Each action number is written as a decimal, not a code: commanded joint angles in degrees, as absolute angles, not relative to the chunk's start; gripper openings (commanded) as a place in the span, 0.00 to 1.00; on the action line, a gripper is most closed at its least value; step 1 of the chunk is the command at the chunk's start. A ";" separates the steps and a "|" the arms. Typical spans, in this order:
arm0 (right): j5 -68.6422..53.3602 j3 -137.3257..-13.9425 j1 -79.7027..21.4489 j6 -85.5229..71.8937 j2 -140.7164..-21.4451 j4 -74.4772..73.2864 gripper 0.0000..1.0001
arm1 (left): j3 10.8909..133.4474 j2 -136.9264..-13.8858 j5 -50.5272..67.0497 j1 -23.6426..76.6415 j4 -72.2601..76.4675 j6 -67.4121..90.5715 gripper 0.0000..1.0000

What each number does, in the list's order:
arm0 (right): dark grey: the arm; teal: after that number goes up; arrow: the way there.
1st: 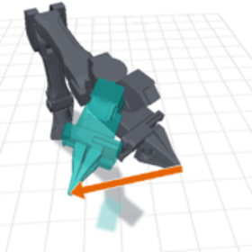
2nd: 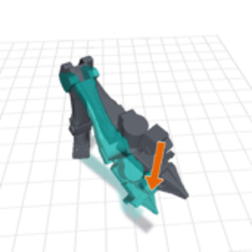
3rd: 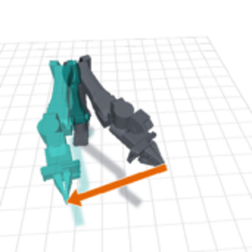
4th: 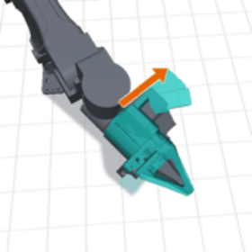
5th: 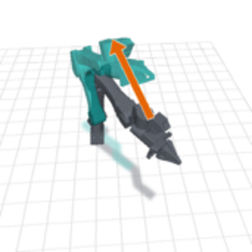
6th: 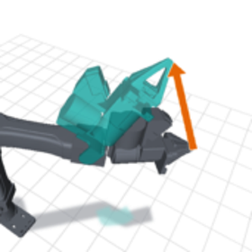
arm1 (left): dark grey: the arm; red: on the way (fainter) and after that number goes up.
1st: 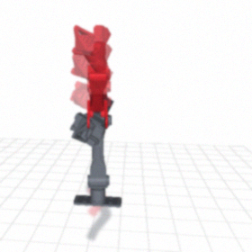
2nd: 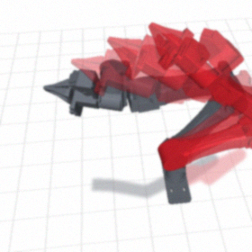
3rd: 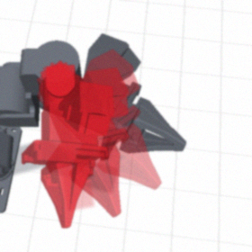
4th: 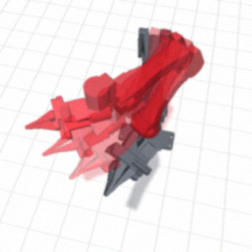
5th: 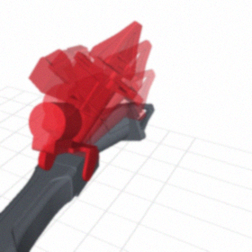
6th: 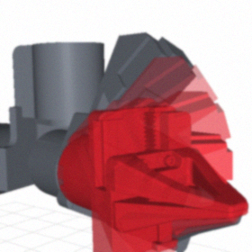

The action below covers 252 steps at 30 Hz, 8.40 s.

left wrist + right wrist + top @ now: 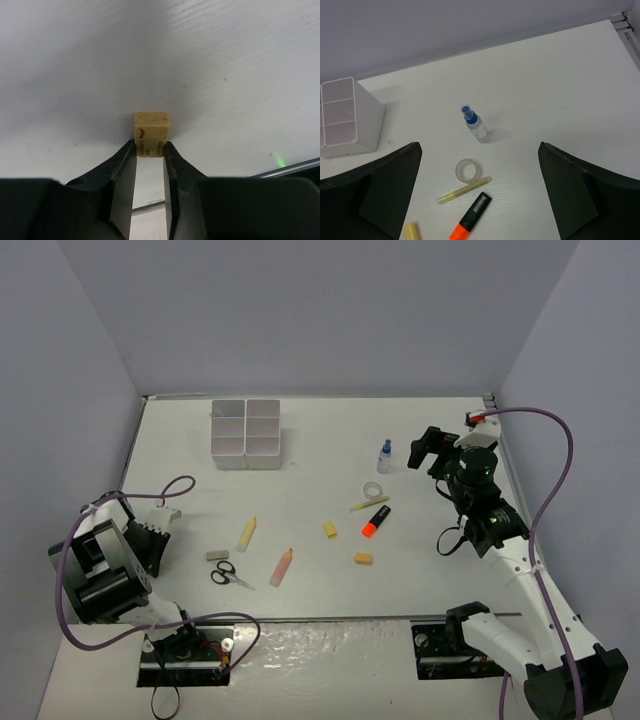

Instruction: Sort the stationery into containers

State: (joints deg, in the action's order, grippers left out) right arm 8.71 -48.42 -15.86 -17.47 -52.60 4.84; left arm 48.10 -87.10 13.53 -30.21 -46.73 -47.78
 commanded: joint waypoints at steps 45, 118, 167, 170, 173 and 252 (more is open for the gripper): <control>12.19 -43.24 -16.00 -14.35 -52.30 12.42 1.00 | 120.34 -121.82 4.30 6.27 -42.64 -39.39 0.03; 11.11 -39.36 -16.08 -12.74 -45.00 11.07 1.00 | 53.99 -81.68 23.20 5.64 -53.52 -71.28 0.67; 13.06 -38.23 -16.08 -12.33 -44.59 9.61 1.00 | 80.92 -87.92 19.78 3.84 -42.83 -48.72 0.00; 12.45 -38.87 -16.08 -12.39 -45.68 9.46 1.00 | 87.62 -92.10 22.79 3.70 -47.43 -50.11 0.00; 12.64 -38.81 -16.08 -12.14 -44.97 8.85 1.00 | 85.92 -91.44 29.29 3.98 -59.90 -65.62 0.02; 13.97 -38.94 -16.08 -11.78 -43.18 7.21 1.00 | 57.45 -90.43 33.06 2.62 -47.94 -79.57 0.00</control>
